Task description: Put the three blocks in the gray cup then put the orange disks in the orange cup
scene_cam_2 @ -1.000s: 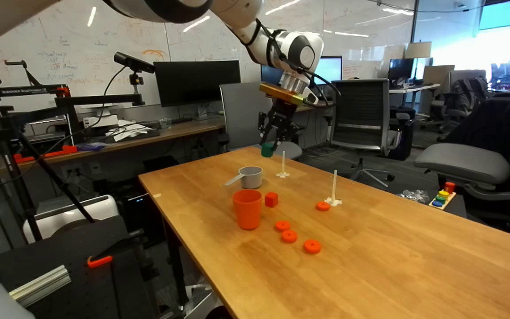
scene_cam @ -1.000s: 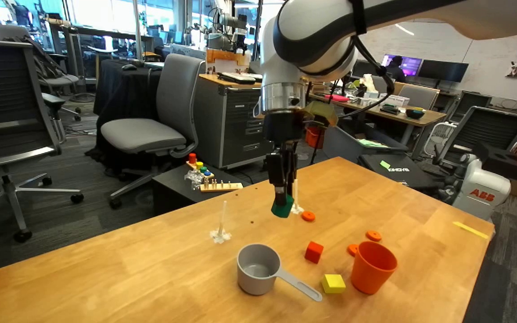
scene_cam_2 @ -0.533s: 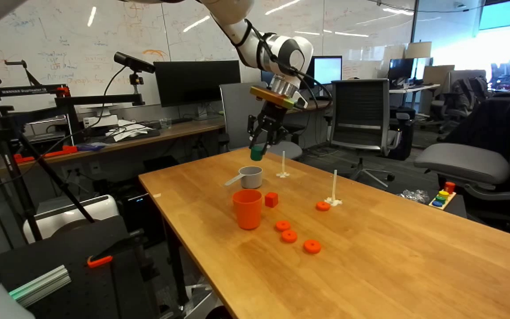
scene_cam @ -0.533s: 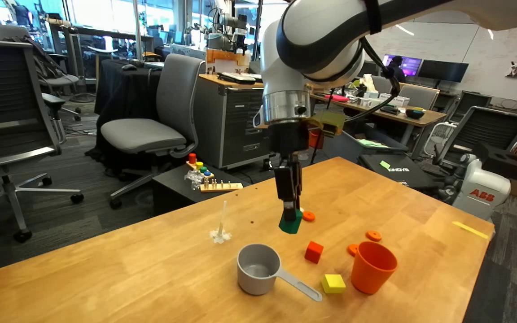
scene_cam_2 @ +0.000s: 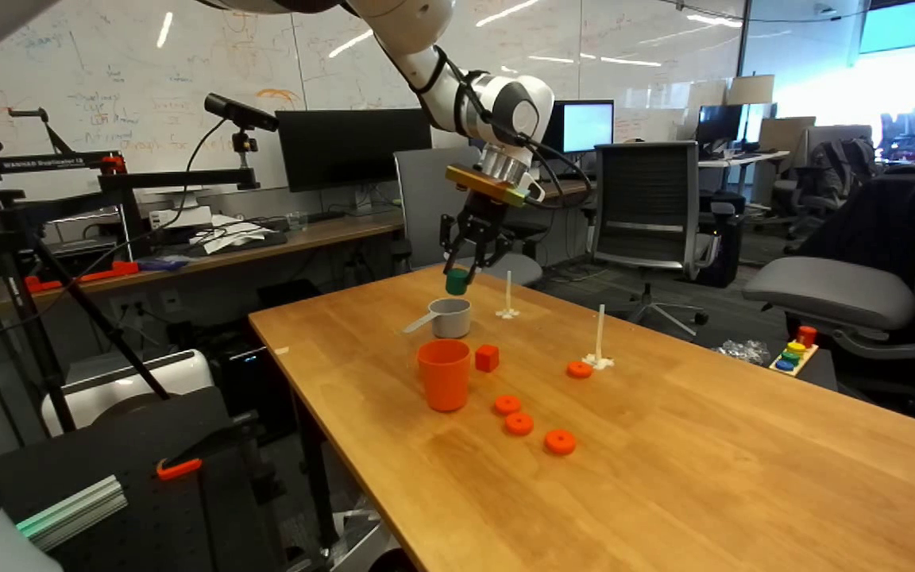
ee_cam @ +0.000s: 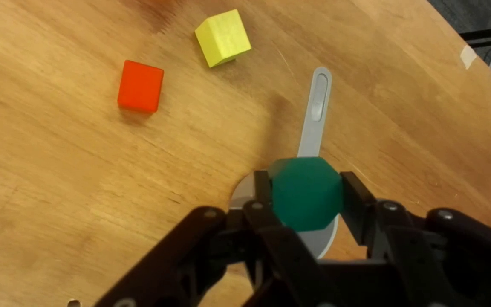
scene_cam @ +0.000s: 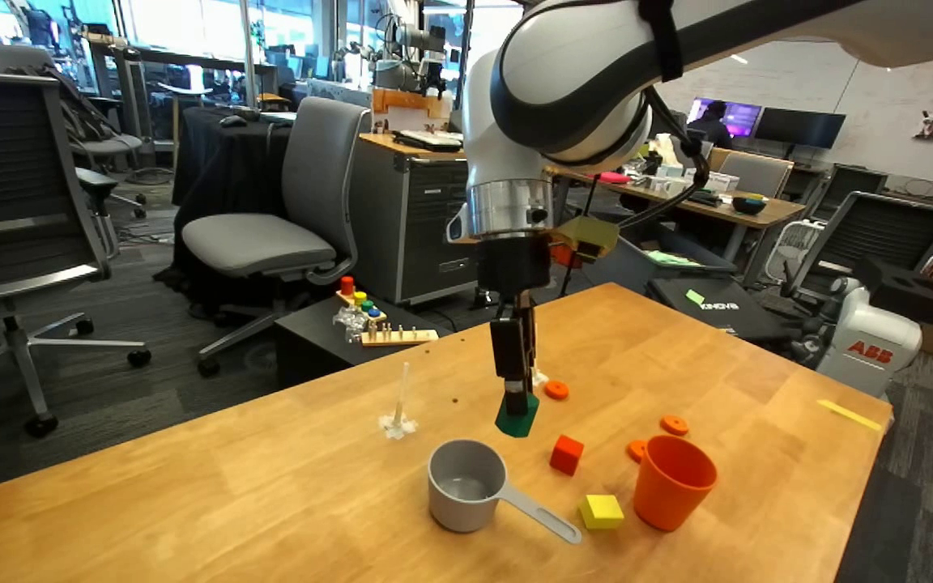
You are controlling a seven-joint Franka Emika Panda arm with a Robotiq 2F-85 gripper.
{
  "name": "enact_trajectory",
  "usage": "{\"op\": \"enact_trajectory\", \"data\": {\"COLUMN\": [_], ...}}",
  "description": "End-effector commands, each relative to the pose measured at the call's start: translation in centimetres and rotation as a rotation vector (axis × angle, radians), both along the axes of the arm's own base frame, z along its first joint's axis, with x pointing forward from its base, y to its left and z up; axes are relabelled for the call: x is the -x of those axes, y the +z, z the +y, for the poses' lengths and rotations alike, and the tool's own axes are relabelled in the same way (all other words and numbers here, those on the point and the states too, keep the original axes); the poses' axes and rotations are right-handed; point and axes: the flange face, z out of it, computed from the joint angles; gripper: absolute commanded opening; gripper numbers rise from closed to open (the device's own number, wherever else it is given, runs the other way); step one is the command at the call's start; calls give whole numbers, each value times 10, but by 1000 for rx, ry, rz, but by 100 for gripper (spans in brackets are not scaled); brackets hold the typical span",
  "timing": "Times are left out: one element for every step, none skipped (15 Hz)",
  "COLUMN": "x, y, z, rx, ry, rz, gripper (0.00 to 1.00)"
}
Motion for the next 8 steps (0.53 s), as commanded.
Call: {"op": "enact_trajectory", "data": {"x": [-5,-5,-7,-7,-9,-10,-12,-14], "y": [-4,-7,-10,-12,-15,-17,-18,-19], "z": [11,13,16,19,23,27,31,34], "rx": [-12,-12,-12,-13,-13,-10,-7,-7], "ry": [26,29,34,36,39,43,48,51], "rz": [-14,-12,-14,-17,-19,-25,-32,-37], "gripper": [19,19,19,19,19,19,19,19]}}
